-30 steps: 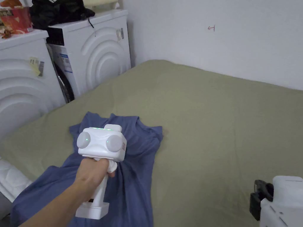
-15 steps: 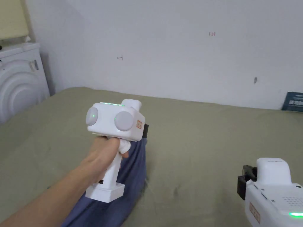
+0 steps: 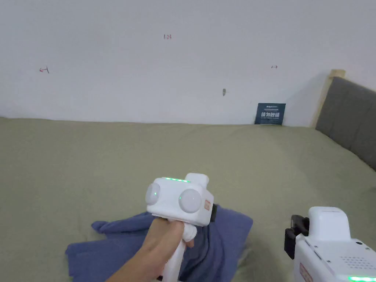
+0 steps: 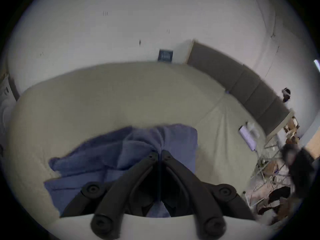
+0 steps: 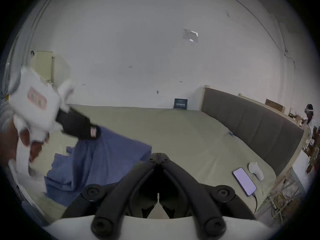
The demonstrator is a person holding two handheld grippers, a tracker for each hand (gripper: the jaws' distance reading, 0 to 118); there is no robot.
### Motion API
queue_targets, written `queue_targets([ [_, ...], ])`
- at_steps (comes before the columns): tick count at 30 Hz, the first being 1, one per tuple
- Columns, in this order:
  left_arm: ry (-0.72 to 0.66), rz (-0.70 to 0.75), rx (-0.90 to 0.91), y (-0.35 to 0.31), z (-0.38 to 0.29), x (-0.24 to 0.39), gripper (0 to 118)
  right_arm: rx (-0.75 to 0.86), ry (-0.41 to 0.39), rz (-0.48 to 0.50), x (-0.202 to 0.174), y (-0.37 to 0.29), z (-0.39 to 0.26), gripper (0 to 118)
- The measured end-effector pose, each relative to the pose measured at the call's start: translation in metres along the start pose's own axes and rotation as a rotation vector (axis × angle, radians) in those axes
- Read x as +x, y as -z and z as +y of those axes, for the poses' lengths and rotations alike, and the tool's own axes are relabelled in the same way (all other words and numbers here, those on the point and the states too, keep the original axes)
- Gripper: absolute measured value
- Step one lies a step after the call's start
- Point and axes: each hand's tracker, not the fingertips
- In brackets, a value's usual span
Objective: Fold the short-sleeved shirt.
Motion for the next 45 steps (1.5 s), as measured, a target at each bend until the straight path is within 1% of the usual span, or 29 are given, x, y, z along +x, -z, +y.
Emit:
queue_targets([
  [3, -0.011, 0.059, -0.098, 0.051, -0.021, -0.015, 0, -0.040, 0.008, -0.009, 0.002, 0.020, -0.011, 0],
  [4, -0.008, 0.078, -0.102, 0.065, -0.024, -0.018, 0, -0.049, 0.009, -0.007, 0.003, 0.026, -0.015, 0],
  [7, -0.009, 0.065, -0.107, 0.076, -0.027, -0.026, 0, -0.071, 0.007, -0.006, 0.003, 0.039, -0.021, 0],
  [11, -0.001, 0.051, -0.080, 0.068, -0.025, -0.031, 3, -0.083, 0.012, 0.001, 0.001, 0.044, -0.025, 0],
  [12, 0.009, 0.040, -0.051, 0.060, -0.027, -0.028, 12, -0.084, 0.016, 0.004, 0.000, 0.043, -0.025, 0],
  [13, 0.027, 0.033, -0.033, 0.054, -0.027, -0.029, 44, -0.084, 0.019, 0.006, -0.002, 0.041, -0.024, 0],
  [14, 0.024, 0.045, -0.025, 0.049, -0.029, -0.030, 88, -0.082, 0.023, 0.009, -0.004, 0.039, -0.024, 0],
  [15, 0.028, 0.075, 0.020, 0.038, -0.033, -0.031, 118, -0.078, 0.024, 0.014, -0.006, 0.037, -0.023, 0],
  [16, 0.016, 0.068, 0.133, 0.020, -0.037, -0.035, 114, -0.076, 0.023, 0.016, -0.009, 0.034, -0.022, 0],
  [17, 0.005, 0.091, 0.134, 0.008, -0.040, -0.041, 107, -0.072, 0.024, 0.023, -0.011, 0.031, -0.021, 0],
  [18, -0.002, 0.117, 0.161, -0.007, -0.044, -0.047, 103, -0.064, 0.030, 0.029, -0.013, 0.028, -0.020, 0],
  [19, -0.019, 0.155, 0.219, -0.026, -0.050, -0.054, 99, -0.057, 0.031, 0.033, -0.017, 0.026, -0.019, 0],
  [20, -0.025, 0.174, 0.263, -0.049, -0.057, -0.055, 91, -0.051, 0.032, 0.037, -0.019, 0.023, -0.019, 0],
  [21, -0.035, 0.195, 0.300, -0.070, -0.065, -0.063, 74, -0.044, 0.032, 0.044, -0.023, 0.019, -0.018, 0],
  [22, -0.034, 0.230, 0.336, -0.092, -0.074, -0.071, 20, -0.036, 0.034, 0.052, -0.026, 0.015, -0.019, 0],
  [23, -0.041, 0.259, 0.369, -0.106, -0.082, -0.077, 0, -0.032, 0.036, 0.060, -0.030, 0.012, -0.019, 0],
  [24, -0.059, 0.318, 0.426, -0.136, -0.096, -0.080, 0, -0.029, 0.037, 0.070, -0.033, 0.008, -0.020, 0],
  [26, -0.070, 0.319, 0.451, -0.173, -0.122, -0.098, 0, -0.019, 0.037, 0.082, -0.041, 0.000, -0.022, 0],
  [28, -0.097, 0.387, 0.473, -0.208, -0.145, -0.106, 0, -0.007, 0.036, 0.100, -0.047, -0.007, -0.023, 0],
  [30, -0.119, 0.460, 0.492, -0.233, -0.170, -0.120, 0, 0.004, 0.032, 0.106, -0.053, -0.015, -0.024, 0],
  [34, -0.185, 0.497, 0.492, -0.269, -0.200, -0.136, 0, 0.021, 0.012, 0.127, -0.064, -0.025, -0.026, 0],
  [36, -0.207, 0.516, 0.489, -0.276, -0.203, -0.139, 0, 0.022, -0.003, 0.137, -0.069, -0.026, -0.026, 0],
  [39, -0.222, 0.521, 0.478, -0.274, -0.205, -0.145, 0, 0.018, -0.005, 0.145, -0.074, -0.026, -0.024, 0],
  [42, -0.264, 0.490, 0.419, -0.253, -0.191, -0.158, 0, 0.007, -0.011, 0.149, -0.078, -0.020, -0.024, 0],
  [45, -0.280, 0.442, 0.317, -0.214, -0.168, -0.176, 0, -0.008, -0.029, 0.153, -0.080, -0.009, -0.026, 0],
])
